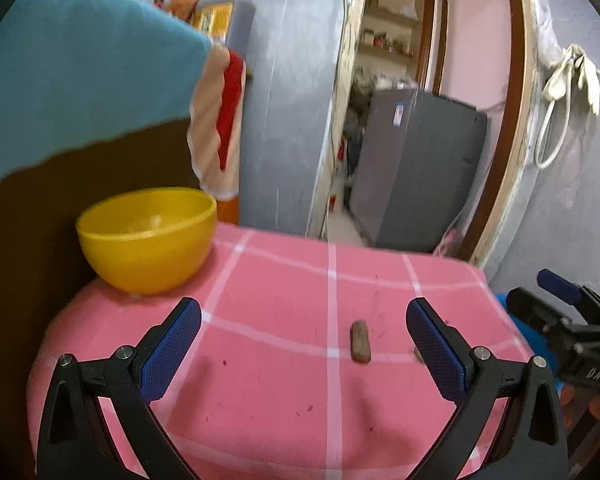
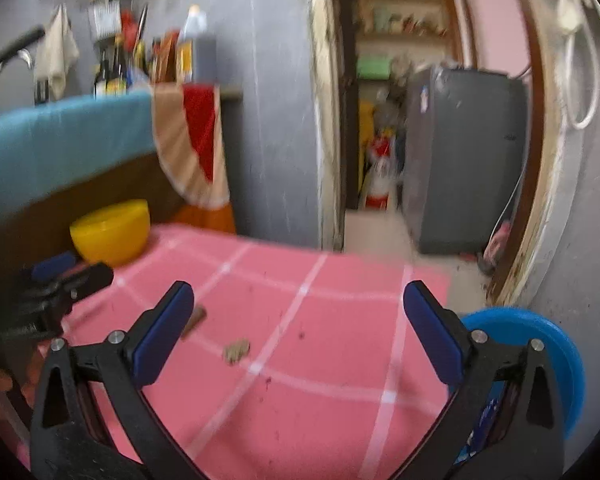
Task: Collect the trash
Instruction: 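Lower the left gripper around the brown stick while the right gripper approaches the tan scrap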
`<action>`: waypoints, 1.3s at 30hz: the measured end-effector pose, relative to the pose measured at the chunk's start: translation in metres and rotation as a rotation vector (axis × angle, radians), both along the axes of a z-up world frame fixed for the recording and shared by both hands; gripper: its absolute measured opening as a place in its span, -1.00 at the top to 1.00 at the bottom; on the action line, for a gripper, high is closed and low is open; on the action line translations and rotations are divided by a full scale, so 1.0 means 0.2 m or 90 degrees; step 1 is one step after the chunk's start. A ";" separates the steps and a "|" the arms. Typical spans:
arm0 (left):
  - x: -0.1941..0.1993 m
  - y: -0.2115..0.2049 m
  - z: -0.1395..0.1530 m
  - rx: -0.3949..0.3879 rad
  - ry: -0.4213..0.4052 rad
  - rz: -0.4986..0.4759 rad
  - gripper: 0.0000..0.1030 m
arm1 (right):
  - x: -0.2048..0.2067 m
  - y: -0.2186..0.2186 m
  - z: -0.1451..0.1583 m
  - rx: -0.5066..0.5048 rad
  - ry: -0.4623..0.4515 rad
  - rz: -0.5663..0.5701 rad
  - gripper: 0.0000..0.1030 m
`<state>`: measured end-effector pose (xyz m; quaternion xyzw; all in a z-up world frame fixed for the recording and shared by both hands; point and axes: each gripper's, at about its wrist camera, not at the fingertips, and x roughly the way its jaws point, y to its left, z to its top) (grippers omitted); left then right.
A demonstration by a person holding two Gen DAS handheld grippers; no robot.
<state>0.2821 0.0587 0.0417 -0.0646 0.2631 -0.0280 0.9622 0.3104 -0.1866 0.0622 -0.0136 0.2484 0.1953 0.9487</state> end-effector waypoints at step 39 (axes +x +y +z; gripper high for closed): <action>0.31 -0.11 -0.17 -0.065 0.222 -0.156 0.76 | 0.19 0.25 -0.28 -0.099 0.247 0.160 -0.12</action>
